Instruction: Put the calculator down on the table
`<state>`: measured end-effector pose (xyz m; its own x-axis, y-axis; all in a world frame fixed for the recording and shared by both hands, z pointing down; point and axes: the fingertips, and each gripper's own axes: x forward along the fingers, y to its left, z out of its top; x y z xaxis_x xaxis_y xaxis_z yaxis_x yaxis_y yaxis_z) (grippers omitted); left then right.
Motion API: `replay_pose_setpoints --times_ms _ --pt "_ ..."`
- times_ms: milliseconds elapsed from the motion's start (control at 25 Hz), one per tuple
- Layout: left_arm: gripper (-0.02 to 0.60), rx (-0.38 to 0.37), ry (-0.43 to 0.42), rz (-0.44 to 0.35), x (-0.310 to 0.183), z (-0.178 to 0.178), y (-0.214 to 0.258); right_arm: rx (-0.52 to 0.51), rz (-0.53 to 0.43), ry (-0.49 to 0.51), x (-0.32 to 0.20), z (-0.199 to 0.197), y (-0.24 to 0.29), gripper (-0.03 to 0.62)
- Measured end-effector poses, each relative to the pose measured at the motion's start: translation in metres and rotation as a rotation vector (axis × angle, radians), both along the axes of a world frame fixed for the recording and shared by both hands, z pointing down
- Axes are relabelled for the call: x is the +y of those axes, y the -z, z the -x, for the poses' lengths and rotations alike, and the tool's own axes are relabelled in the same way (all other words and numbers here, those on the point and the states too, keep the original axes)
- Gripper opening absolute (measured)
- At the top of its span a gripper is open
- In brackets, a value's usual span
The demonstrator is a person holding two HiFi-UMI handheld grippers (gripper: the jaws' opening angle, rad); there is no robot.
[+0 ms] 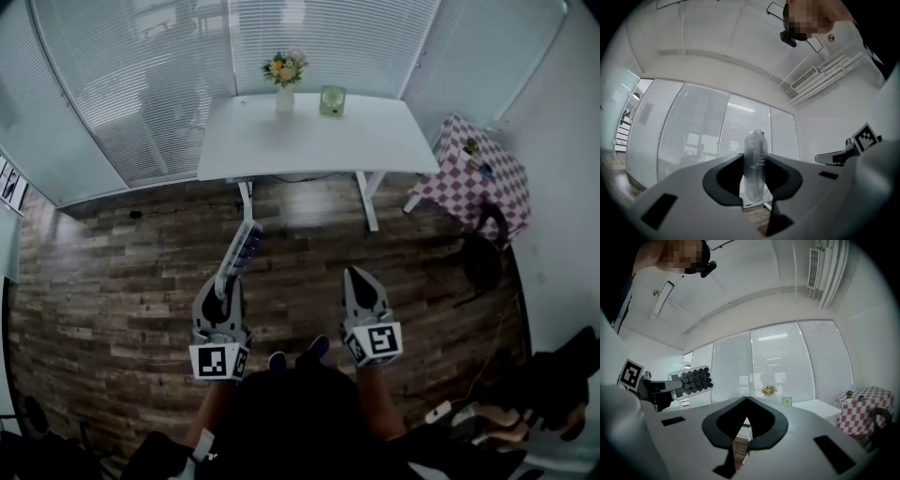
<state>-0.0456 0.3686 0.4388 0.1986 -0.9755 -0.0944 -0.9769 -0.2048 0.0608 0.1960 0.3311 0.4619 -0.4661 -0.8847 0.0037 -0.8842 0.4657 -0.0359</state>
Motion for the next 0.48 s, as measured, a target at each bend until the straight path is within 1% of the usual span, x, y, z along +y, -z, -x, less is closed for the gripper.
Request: replay_pose_setpoints --times_ms 200,480 --pt "0.100 -0.008 -0.003 0.008 0.004 0.015 -0.004 -0.011 -0.008 -0.024 0.006 0.012 0.001 0.006" --pt "0.100 -0.007 -0.036 0.002 0.004 0.025 -0.004 -0.013 0.027 -0.032 0.008 0.024 -0.013 0.006"
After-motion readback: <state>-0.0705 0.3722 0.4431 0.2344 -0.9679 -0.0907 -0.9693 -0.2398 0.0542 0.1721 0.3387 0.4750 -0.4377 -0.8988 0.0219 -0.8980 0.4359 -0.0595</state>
